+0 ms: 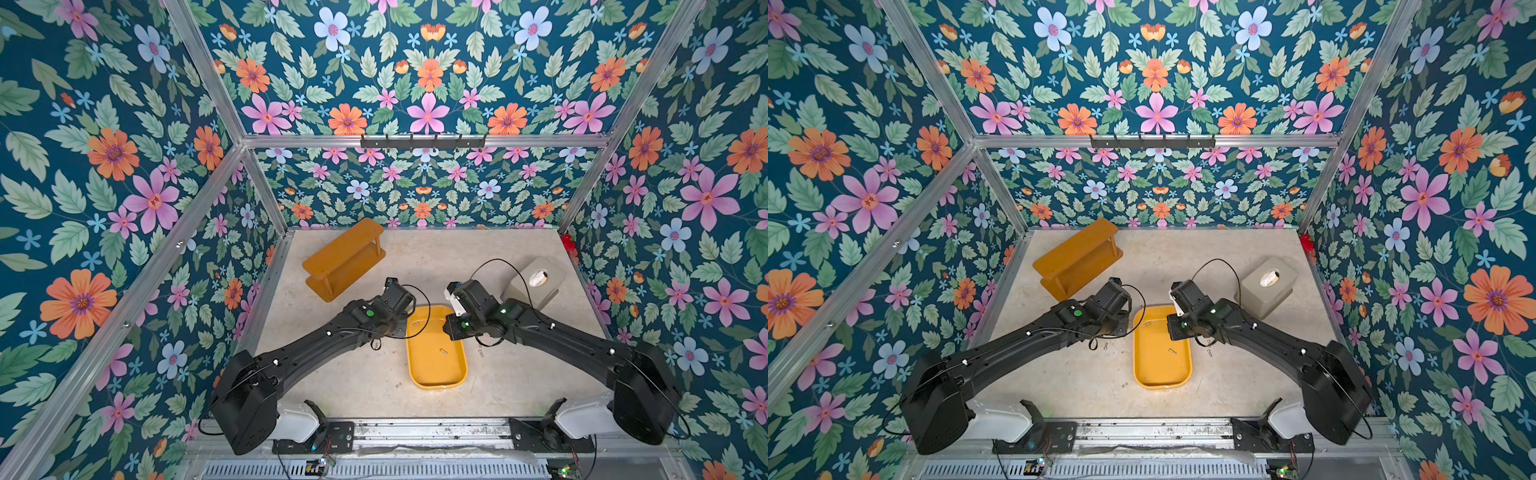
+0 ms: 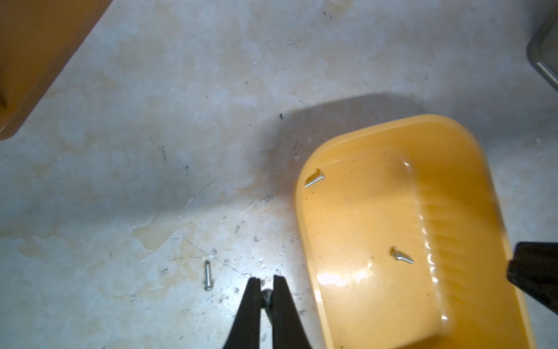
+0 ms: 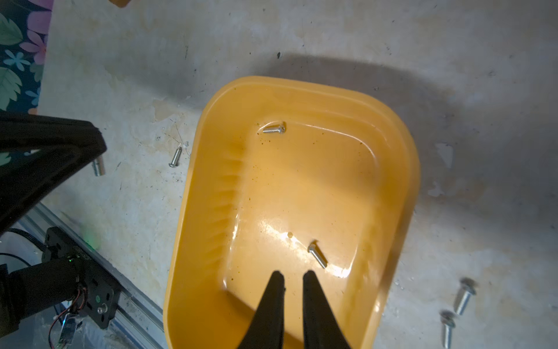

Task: Take out the screws from the storage box
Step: Place the screw at the center of the board.

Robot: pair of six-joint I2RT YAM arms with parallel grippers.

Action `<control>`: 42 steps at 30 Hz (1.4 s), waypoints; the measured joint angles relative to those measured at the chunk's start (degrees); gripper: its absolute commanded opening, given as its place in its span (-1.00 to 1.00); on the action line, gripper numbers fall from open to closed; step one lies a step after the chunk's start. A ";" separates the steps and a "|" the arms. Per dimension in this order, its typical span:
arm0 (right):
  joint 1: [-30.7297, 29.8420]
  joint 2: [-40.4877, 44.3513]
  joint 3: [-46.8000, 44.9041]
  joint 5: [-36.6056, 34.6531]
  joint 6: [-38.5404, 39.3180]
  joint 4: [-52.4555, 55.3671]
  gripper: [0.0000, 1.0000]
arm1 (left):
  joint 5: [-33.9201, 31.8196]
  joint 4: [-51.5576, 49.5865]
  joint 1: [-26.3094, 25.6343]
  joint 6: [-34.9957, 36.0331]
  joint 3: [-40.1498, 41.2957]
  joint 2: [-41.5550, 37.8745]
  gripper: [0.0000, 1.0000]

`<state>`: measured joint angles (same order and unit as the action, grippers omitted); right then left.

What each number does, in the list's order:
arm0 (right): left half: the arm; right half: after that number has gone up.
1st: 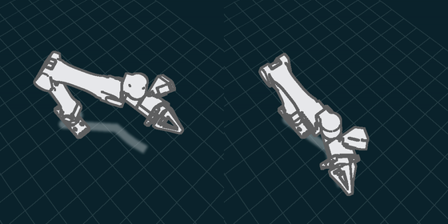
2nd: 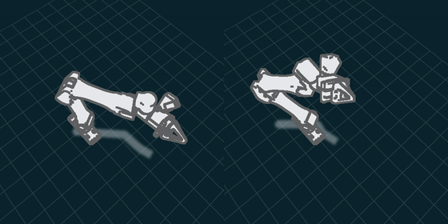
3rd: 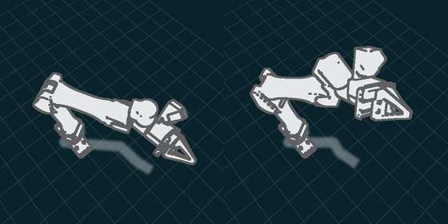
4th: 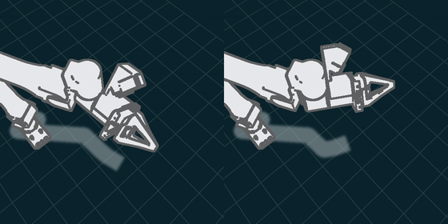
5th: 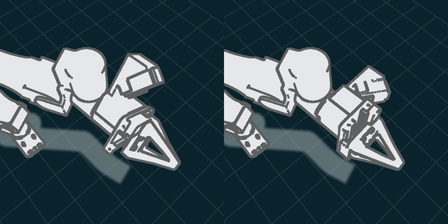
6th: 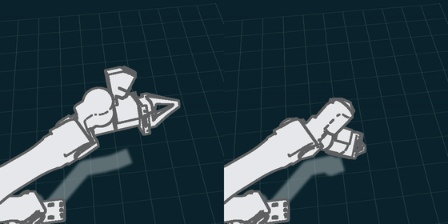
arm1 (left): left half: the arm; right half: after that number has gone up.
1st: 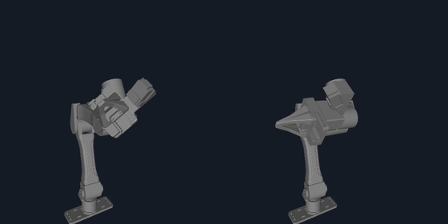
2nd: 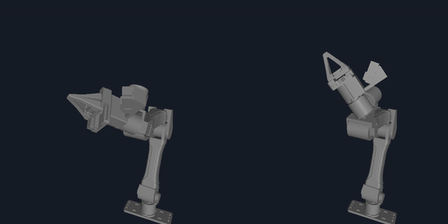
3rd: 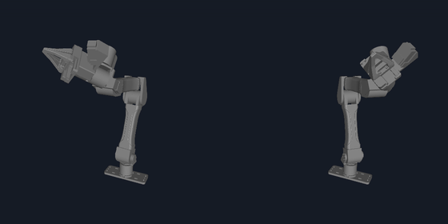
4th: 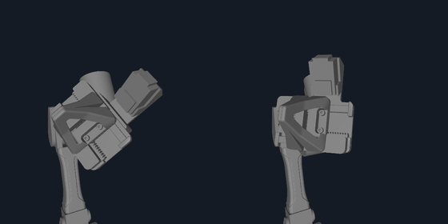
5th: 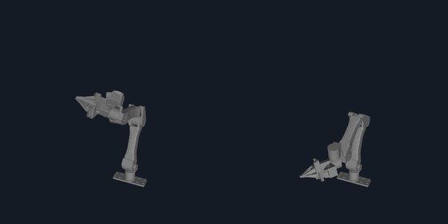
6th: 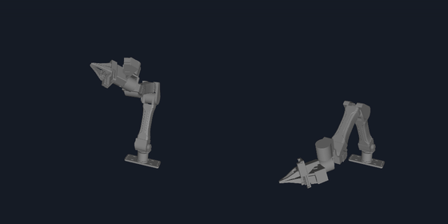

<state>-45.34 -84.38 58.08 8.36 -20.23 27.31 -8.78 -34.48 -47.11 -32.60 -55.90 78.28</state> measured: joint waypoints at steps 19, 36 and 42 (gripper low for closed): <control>-5.33 -17.03 13.55 -11.43 6.10 20.61 -0.33 | 2.36 7.65 1.62 0.20 9.79 6.78 -0.52; -5.40 -23.28 16.90 -6.86 11.63 6.40 -0.34 | 1.92 8.33 2.62 1.51 8.96 4.72 -0.24; -5.11 -25.46 18.05 -6.78 17.14 2.34 -0.34 | 1.88 9.31 4.81 2.23 8.85 3.02 -0.24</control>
<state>-50.46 -109.84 76.14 1.58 -3.09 29.65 -6.90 -25.17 -42.30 -30.37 -47.05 81.30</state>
